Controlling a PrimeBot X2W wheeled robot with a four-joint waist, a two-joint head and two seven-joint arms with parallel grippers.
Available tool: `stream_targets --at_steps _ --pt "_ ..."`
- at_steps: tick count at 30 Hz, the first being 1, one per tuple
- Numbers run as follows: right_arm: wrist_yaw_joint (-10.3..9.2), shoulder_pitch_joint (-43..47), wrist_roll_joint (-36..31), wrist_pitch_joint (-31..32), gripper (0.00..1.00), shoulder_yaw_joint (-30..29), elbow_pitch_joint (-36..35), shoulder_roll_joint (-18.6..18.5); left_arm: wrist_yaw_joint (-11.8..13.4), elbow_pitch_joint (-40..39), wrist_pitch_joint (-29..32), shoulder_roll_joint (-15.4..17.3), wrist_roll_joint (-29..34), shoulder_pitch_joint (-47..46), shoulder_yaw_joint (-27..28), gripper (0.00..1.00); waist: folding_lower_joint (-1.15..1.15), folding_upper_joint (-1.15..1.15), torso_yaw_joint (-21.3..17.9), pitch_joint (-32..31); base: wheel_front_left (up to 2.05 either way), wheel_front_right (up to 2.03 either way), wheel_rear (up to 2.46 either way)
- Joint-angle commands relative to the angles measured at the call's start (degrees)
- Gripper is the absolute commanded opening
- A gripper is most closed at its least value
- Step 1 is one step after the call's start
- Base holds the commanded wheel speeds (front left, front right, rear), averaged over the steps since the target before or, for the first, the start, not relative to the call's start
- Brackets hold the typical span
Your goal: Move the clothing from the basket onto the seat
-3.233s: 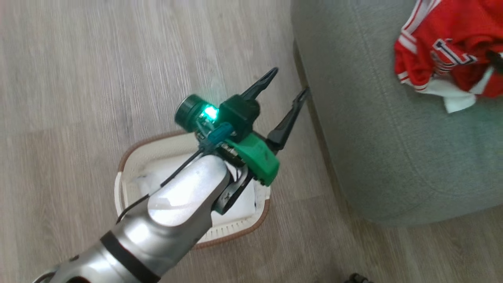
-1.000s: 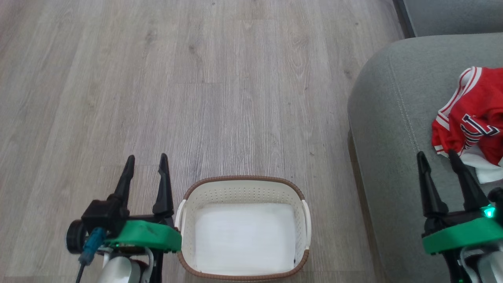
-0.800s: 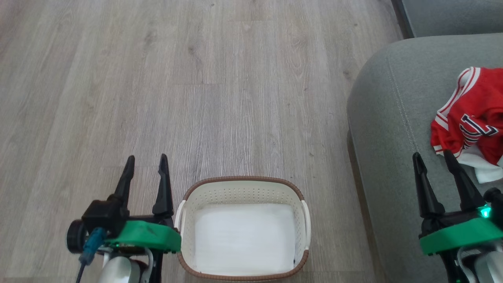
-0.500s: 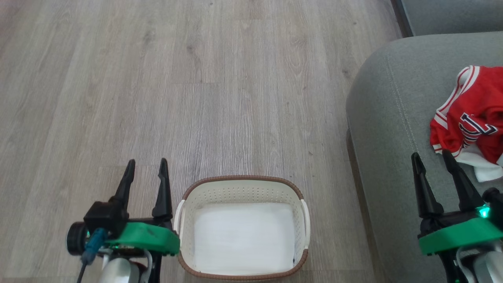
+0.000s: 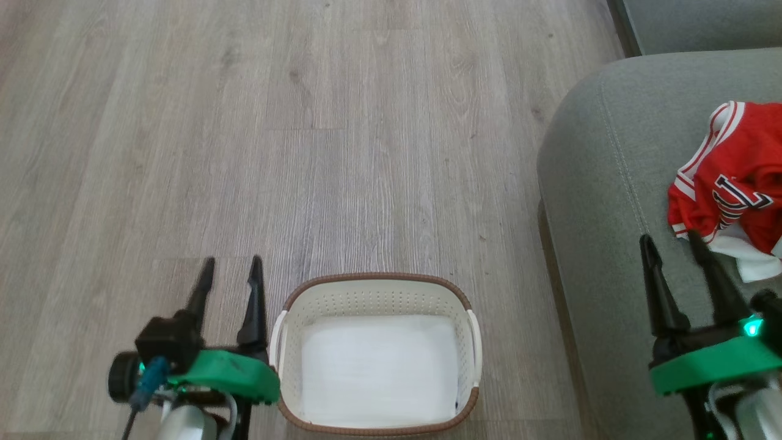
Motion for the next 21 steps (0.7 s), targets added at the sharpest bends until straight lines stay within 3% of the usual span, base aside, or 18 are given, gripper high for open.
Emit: stream_targets --at_steps 1,4,21 --pt "0.01 0.0 0.0 0.0 0.00 0.1 0.5 0.1 0.0 0.6 0.1 0.0 0.0 0.0 0.0 0.00 0.00 0.00 0.0 0.0 0.00 0.00 0.00" --pt "0.01 1.0 0.1 0.1 0.00 0.9 3.3 0.9 0.1 3.4 0.3 0.0 -0.1 1.2 -0.1 0.00 0.00 0.00 0.0 0.0 0.00 0.00 0.00" --pt "0.01 -0.1 9.1 2.4 0.00 0.0 4.4 2.1 -1.3 3.5 2.7 0.2 -10.6 0.5 1.7 0.00 0.00 0.00 -0.1 -0.4 0.00 0.00 0.00"
